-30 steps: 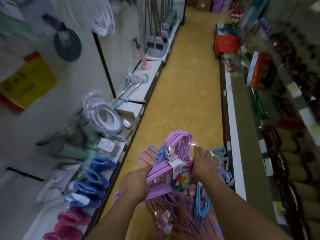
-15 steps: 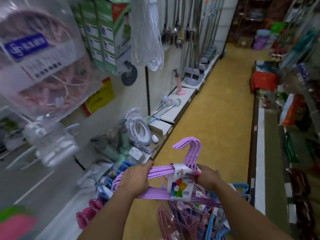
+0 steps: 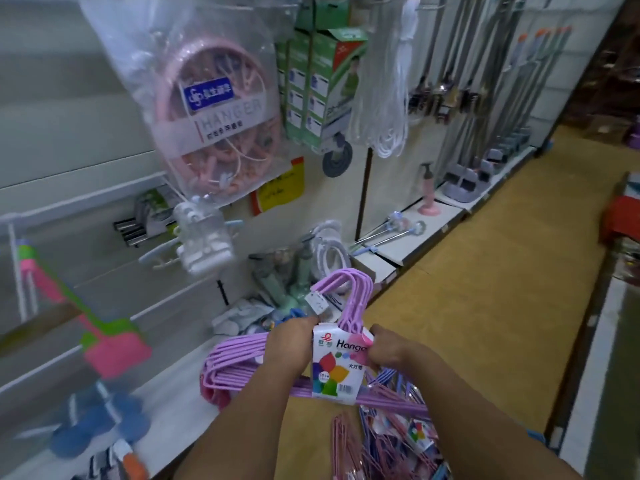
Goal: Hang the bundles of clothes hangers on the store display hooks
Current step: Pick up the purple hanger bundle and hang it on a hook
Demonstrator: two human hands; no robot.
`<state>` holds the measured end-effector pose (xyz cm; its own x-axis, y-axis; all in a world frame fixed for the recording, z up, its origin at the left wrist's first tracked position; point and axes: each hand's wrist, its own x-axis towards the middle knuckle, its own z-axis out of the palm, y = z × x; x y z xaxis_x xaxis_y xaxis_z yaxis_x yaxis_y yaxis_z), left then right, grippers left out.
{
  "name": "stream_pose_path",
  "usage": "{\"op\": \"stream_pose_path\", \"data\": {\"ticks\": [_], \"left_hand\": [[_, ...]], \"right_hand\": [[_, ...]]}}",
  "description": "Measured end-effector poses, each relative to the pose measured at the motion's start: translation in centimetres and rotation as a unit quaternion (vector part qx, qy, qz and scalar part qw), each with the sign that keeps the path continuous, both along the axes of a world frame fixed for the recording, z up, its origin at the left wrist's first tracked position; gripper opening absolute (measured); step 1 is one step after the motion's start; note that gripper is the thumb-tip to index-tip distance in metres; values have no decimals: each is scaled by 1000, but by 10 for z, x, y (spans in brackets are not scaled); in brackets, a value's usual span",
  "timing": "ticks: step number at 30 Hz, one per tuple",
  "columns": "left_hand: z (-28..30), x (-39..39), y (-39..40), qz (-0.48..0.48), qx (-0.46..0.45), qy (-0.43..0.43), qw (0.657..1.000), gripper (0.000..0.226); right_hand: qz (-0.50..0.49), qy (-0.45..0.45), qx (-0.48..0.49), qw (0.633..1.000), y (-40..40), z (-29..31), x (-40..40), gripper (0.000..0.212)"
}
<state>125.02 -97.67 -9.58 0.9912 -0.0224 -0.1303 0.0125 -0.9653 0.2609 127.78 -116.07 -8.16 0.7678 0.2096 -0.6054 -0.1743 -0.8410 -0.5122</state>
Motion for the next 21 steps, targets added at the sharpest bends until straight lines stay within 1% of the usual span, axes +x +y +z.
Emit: {"op": "stream_pose_path", "data": {"ticks": [1, 2, 4, 7, 9, 11, 12, 14, 15, 17, 18, 19, 21], "left_hand": [[0, -8, 4, 9, 3, -1, 1000, 24], [-1, -16, 9, 17, 3, -2, 1000, 24], [-2, -33, 21, 32, 1, -2, 999, 28], [-8, -57, 41, 67, 5, 12, 998, 33], [-11, -75, 56, 92, -2, 26, 995, 42], [-13, -94, 70, 121, -19, 38, 992, 48], [-13, -104, 78, 135, -28, 39, 990, 48], [-11, -126, 93, 152, -37, 33, 987, 44], [-10, -136, 99, 155, -35, 25, 987, 46], [-8, -158, 114, 162, -17, 6, 987, 50], [-8, -169, 122, 167, 4, -3, 986, 48], [-7, -181, 131, 179, 35, -6, 983, 46], [-7, -205, 150, 223, 80, 2, 972, 47]], "right_hand": [[16, 31, 6, 999, 4, 3, -3, 17], [30, 59, 20, 998, 7, 6, -7, 19], [54, 112, 77, 989, 14, 12, -18, 25], [76, 209, 187, 957, 32, 13, -34, 8], [91, 225, 205, 948, 47, 7, -41, 31], [63, 241, 205, 947, 61, 3, -48, 59], [40, 253, 209, 944, 68, 4, -53, 61], [27, 270, 202, 941, 82, 1, -62, 49], [35, 267, 190, 944, 87, -3, -64, 48], [55, 245, 174, 952, 105, -8, -69, 54], [64, 227, 165, 958, 115, -8, -74, 58], [71, 190, 156, 967, 126, -8, -78, 68], [81, 114, 117, 983, 144, -21, -80, 106]]}}
